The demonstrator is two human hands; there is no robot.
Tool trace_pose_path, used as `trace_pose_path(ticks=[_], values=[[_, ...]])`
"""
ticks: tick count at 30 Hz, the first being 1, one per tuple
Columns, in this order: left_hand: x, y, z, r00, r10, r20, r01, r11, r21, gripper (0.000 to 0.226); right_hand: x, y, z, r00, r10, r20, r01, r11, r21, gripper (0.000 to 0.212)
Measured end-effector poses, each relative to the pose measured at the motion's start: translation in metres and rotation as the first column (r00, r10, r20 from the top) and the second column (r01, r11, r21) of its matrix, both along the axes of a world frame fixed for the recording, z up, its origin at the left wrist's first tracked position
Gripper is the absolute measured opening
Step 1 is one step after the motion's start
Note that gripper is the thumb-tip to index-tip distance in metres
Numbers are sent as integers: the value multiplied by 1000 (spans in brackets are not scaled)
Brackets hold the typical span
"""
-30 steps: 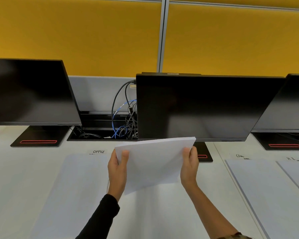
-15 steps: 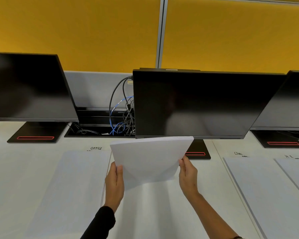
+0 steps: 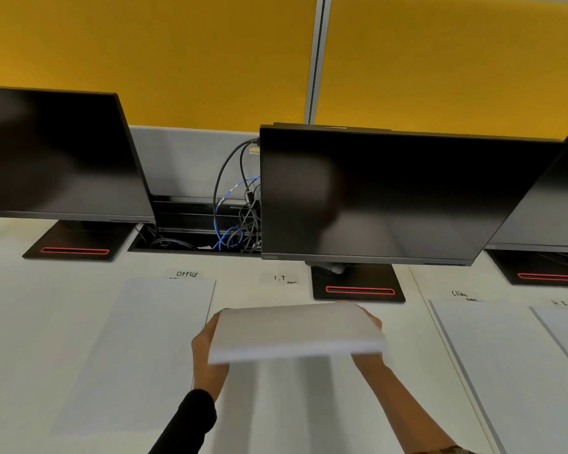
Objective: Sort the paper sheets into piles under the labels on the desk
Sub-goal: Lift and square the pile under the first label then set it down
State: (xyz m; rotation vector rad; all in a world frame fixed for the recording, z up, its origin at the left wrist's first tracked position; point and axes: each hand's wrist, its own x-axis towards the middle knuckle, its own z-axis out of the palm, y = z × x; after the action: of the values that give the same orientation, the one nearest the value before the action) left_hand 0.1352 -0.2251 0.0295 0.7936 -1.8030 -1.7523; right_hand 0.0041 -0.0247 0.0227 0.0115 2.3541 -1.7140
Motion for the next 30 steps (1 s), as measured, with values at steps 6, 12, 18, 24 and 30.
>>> trace_pose_path(ticks=[6,12,18,24,30], values=[[-8,-18,-4,998,9,55,-10,1000,10,42,-8,-9,19,1000,20,-10,-20,999,-41,15],[-8,-35,-5,974,-29,227,76,977,-201,40,-18,-14,21,989,126,75,-140,963,229,19],[-16,-58,-43,842,-28,539,254,902,-349,36,-15,-17,2,944,166,284,-258,908,331,15],[-10,-54,-66,693,-120,710,312,939,-147,47,0,-18,-31,886,96,453,-300,864,404,25],[-10,-62,-73,611,-180,771,298,954,-13,44,1,-25,-40,871,55,488,-285,866,411,22]])
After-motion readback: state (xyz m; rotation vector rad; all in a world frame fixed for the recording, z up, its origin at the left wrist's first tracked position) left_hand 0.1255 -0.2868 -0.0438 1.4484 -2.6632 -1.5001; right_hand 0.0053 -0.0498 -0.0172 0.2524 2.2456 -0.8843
